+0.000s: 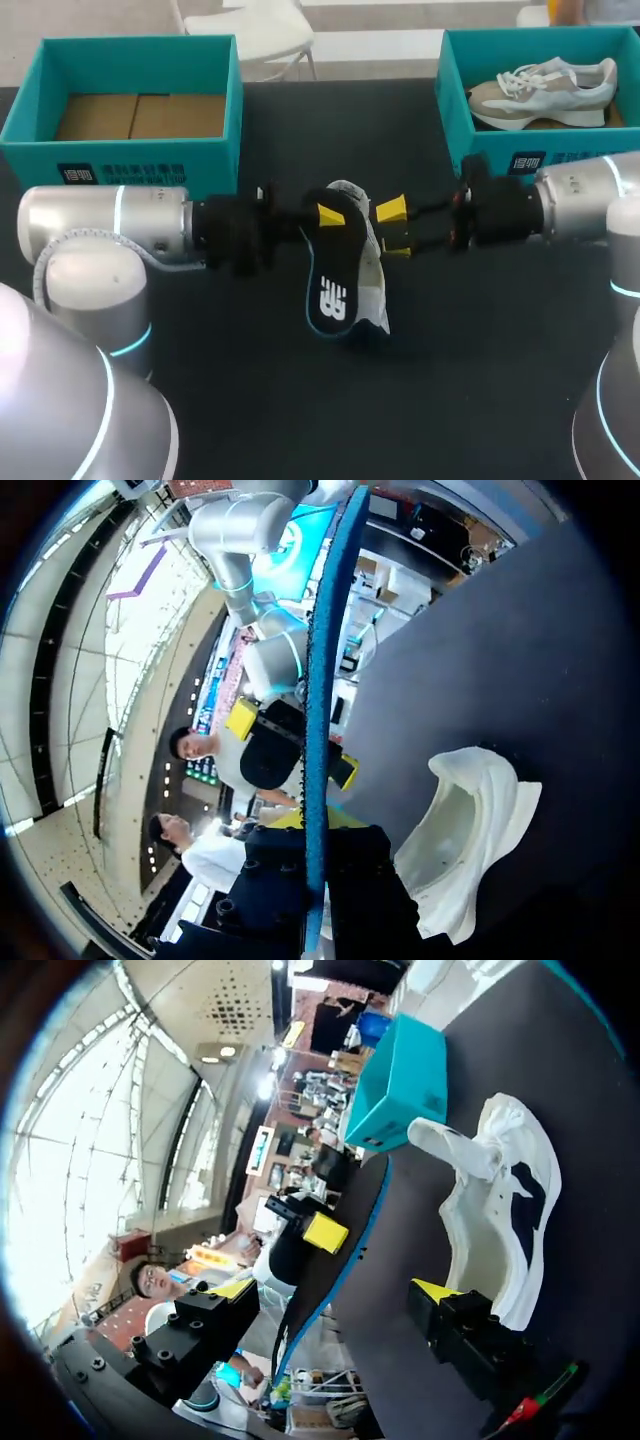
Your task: Take the shoe out of the shoebox, open the shoe tongue, remove and reinsert the insole, then place the shoe into the shoebox
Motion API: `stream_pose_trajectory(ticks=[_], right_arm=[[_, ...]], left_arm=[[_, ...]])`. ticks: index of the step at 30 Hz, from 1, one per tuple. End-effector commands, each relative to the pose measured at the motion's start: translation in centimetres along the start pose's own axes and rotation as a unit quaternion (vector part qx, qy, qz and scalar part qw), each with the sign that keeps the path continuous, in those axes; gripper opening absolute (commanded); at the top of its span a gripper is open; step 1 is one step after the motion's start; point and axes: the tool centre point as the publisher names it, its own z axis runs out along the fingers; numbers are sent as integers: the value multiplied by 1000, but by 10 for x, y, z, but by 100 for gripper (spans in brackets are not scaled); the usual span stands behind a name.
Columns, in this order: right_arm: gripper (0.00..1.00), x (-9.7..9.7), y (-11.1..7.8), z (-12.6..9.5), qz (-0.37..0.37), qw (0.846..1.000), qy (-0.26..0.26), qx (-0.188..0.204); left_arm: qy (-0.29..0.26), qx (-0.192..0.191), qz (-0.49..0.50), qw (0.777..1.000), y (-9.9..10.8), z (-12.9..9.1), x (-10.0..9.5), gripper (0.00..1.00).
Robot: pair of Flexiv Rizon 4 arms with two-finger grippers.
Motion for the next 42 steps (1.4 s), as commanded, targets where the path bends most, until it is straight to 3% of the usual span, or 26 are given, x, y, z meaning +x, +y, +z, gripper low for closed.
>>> stream_pose_trajectory(ticks=[1,3,6,15,35,37,39,42], right_arm=[[100,19,-3,-9,-142,983,-117,-11],[100,20,-4,-10,-171,977,-130,-17],[100,27,-3,-10,-281,947,-156,-2],[100,35,8,-10,-392,904,-172,21],[100,35,8,-10,-392,904,-172,21],[100,30,12,-16,-435,880,-190,29],[100,23,19,-23,-468,853,-218,70],[100,15,24,-30,-499,826,-235,111]], left_arm=[[6,13,-20,1000,-4,-15,-4,0],[7,15,-30,999,-5,-17,-5,0],[10,24,-75,997,-8,-21,-6,0],[-7,76,-150,986,-20,-21,-19,0],[-7,77,-168,983,-24,-22,-22,0],[-7,77,-168,983,-24,-22,-22,0],[-7,77,-168,983,-24,-22,-22,0],[-7,77,-168,983,-24,-22,-22,0]])
